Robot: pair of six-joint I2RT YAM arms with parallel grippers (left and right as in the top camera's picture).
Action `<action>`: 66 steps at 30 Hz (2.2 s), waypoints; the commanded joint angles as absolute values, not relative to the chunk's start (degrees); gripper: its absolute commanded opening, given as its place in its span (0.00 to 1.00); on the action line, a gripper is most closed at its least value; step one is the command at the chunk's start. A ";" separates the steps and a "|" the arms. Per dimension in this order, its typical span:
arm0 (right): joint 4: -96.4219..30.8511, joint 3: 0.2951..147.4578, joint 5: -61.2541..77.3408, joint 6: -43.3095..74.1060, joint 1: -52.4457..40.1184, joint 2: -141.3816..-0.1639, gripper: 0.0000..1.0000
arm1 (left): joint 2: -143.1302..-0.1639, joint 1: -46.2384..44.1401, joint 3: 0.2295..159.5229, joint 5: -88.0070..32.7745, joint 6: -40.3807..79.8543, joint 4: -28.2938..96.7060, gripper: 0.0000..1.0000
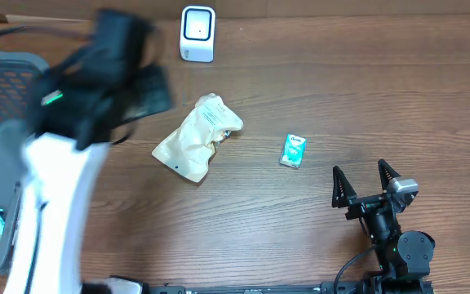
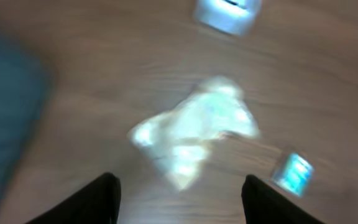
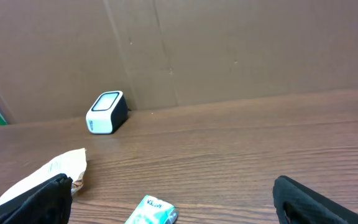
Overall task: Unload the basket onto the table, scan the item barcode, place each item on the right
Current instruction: 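Carry the tissue pack out and drop it right of the beige bag, then reach the left gripper into the basket and grasp the brown-lidded jar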
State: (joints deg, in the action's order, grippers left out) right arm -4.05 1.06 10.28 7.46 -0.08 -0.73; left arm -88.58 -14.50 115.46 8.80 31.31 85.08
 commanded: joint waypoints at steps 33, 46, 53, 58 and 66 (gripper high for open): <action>-3.75 0.47 10.59 7.44 0.08 -0.38 1.00 | -78.32 49.63 70.65 9.67 17.15 70.65 0.74; -3.75 0.47 10.59 7.44 0.08 -0.38 1.00 | -78.43 49.65 59.09 9.63 12.27 57.95 0.78; -3.75 0.47 10.59 7.44 0.08 -0.38 1.00 | -78.46 49.65 55.79 12.45 11.77 55.42 0.89; -3.75 0.47 10.59 7.44 0.08 -0.38 1.00 | -78.48 49.65 55.31 12.60 11.77 54.65 0.94; -3.73 0.47 10.59 7.44 0.08 -0.38 1.00 | -79.20 49.65 53.82 12.29 11.75 52.05 0.95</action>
